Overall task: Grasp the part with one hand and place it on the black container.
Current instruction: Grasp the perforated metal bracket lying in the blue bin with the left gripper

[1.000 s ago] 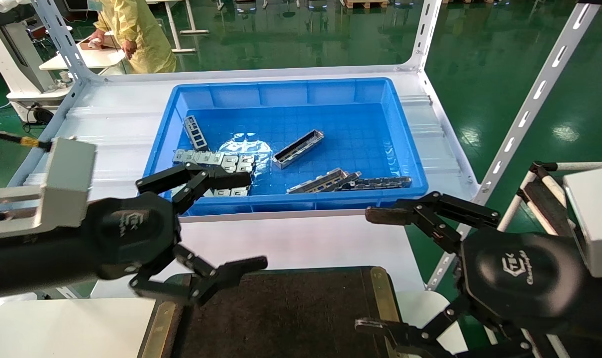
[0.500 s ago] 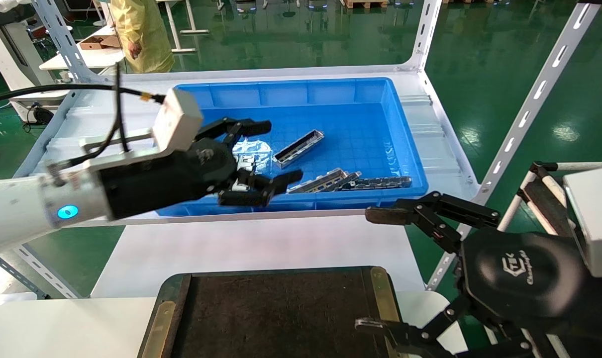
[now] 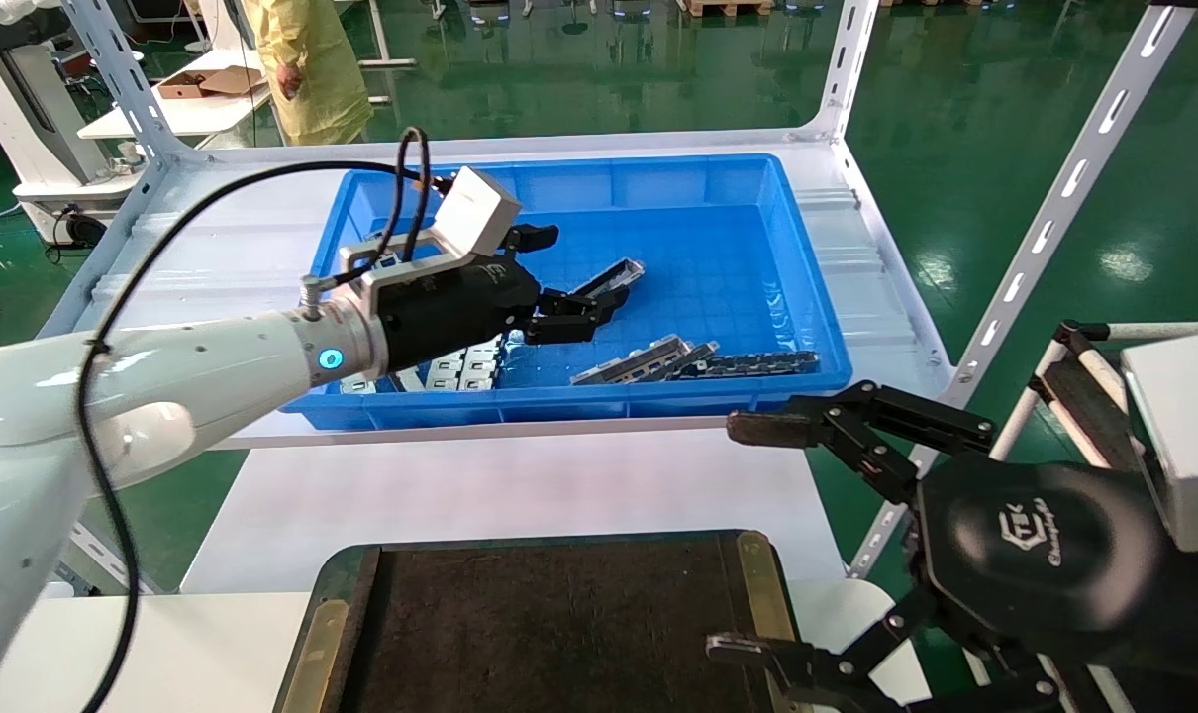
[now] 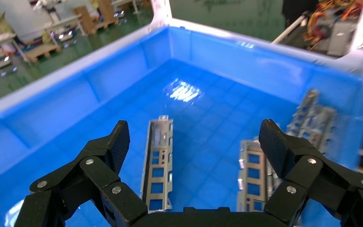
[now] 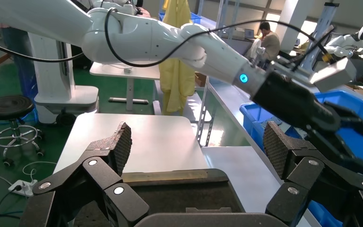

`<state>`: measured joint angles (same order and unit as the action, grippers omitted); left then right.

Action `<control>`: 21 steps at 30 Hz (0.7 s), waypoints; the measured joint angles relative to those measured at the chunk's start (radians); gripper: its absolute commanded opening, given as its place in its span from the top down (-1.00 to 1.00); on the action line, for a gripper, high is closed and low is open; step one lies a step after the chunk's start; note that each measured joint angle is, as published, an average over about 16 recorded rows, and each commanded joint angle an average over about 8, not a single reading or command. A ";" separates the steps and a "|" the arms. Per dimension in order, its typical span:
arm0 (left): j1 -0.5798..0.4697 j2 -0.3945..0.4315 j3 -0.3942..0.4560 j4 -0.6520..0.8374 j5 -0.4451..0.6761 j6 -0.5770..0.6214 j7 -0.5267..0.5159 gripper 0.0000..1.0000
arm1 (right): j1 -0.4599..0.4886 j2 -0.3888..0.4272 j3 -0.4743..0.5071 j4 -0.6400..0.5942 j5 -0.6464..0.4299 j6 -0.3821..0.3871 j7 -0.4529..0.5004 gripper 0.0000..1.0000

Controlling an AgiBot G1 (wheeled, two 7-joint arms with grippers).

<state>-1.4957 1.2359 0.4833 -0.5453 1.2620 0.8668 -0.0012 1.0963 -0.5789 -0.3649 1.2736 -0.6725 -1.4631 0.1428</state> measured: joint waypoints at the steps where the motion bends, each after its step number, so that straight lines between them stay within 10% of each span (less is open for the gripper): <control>1: -0.007 0.015 0.001 0.029 0.003 -0.012 0.012 -1.00 | 0.000 0.000 0.000 0.000 0.000 0.000 0.000 -1.00; 10: -0.051 0.107 0.016 0.223 -0.004 -0.107 0.101 -1.00 | 0.000 0.000 0.000 0.000 0.000 0.000 0.000 -0.79; 17: -0.058 0.130 0.053 0.274 -0.042 -0.163 0.120 0.65 | 0.000 0.000 0.000 0.000 0.000 0.000 0.000 0.93; 21: -0.055 0.132 0.083 0.274 -0.068 -0.186 0.111 1.00 | 0.000 0.000 0.000 0.000 0.000 0.000 0.000 1.00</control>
<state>-1.5504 1.3678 0.5666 -0.2711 1.1940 0.6804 0.1099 1.0964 -0.5788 -0.3652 1.2736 -0.6723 -1.4630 0.1426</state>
